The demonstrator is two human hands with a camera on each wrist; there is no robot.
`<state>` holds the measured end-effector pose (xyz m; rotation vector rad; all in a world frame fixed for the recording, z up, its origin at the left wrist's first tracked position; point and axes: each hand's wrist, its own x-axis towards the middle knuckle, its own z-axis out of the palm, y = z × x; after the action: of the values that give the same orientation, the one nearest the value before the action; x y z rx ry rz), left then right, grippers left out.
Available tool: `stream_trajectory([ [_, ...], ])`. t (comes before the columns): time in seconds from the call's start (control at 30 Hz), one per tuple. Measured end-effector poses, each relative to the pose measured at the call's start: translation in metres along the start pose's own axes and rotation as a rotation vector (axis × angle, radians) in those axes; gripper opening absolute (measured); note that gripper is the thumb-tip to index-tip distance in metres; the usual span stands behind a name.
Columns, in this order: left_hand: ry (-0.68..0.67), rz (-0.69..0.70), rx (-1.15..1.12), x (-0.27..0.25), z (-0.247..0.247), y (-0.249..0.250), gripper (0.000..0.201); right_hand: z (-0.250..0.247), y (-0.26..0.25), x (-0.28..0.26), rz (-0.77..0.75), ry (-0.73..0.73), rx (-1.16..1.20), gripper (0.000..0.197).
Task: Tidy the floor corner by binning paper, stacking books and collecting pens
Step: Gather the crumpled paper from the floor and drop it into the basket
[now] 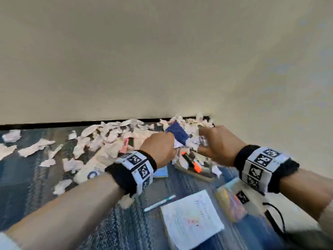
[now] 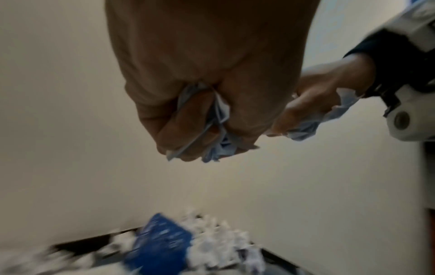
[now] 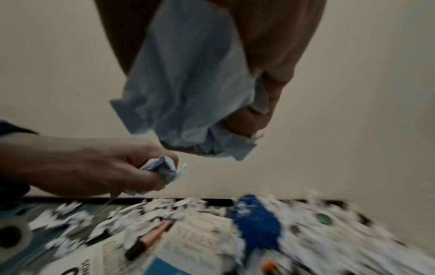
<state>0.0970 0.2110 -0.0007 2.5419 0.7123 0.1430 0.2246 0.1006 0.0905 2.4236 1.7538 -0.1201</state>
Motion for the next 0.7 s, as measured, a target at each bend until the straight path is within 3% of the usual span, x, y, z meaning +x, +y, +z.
stream_trajectory([
  [0.2,-0.066,0.421,0.071,0.002,0.007,0.16,0.02,-0.018,0.095,-0.145,0.29,0.11,-0.012,0.025],
  [0.43,-0.1,0.876,-0.03,-0.049,0.035,0.319,0.02,-0.014,0.154,-0.317,0.495,0.25,0.046,0.026],
  [0.53,-0.173,1.016,0.009,-0.068,0.062,0.375,0.019,-0.007,0.176,-0.379,0.593,0.274,0.079,0.023],
  [0.7,-0.27,1.124,0.259,-0.077,0.105,0.466,0.026,0.024,0.222,-0.461,0.802,0.322,0.142,0.024],
])
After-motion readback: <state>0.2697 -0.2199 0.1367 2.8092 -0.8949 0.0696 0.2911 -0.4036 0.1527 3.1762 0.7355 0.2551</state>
